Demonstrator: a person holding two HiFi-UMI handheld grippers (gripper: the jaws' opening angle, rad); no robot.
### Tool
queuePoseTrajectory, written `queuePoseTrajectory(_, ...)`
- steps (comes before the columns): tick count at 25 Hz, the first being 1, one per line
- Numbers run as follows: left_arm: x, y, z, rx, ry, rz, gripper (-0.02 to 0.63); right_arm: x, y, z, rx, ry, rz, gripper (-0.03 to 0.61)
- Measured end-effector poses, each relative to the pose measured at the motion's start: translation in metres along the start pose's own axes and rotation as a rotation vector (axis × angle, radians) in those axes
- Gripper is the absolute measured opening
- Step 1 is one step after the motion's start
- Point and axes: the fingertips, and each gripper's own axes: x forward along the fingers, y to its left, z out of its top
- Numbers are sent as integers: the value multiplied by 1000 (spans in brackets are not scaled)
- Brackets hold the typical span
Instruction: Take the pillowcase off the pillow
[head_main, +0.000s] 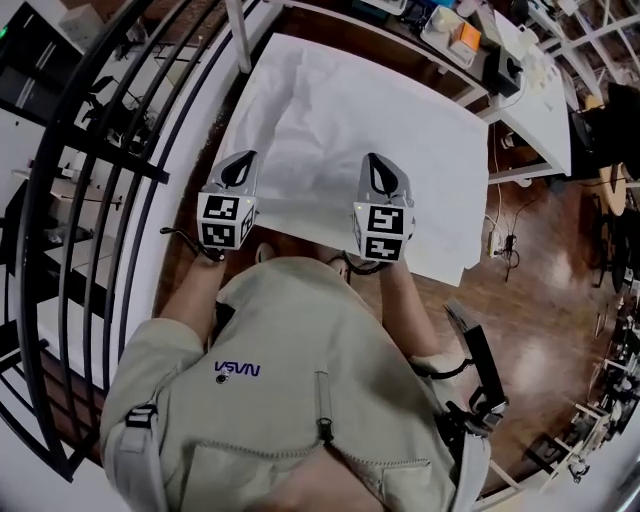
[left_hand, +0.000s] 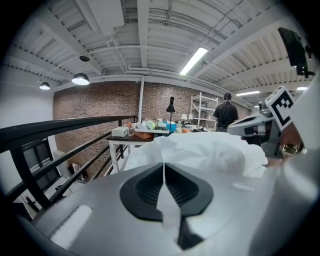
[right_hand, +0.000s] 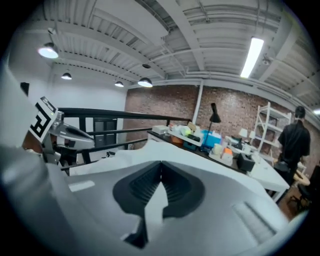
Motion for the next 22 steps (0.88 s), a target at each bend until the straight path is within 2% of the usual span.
queuePoseTrajectory(4, 5, 3, -20, -32, 49, -71, 80, 21, 66, 11, -73, 8, 136, 41)
queuePoseTrajectory(6, 9, 6, -31, -26, 75, -89, 95, 30, 93, 10, -102, 27, 180, 66)
queuePoseTrajectory(11, 35, 18, -51, 7, 133, -124, 95, 52, 133, 8, -168, 77, 209, 145)
queuePoseTrajectory(15, 46, 4, -66, -20, 155, -240, 155, 63, 160, -12, -243, 163, 246, 186)
queuePoseTrajectory(19, 44, -20, -62, -77, 122, -366, 150, 73, 161, -36, -301, 260, 229, 189)
queuePoseTrajectory(20, 41, -26, -63, -93, 121, -404, 123, 73, 159, -42, -312, 276, 220, 185)
queuePoseTrajectory(22, 37, -40, -66, -120, 123, -481, 114, 71, 159, -50, -334, 295, 204, 130)
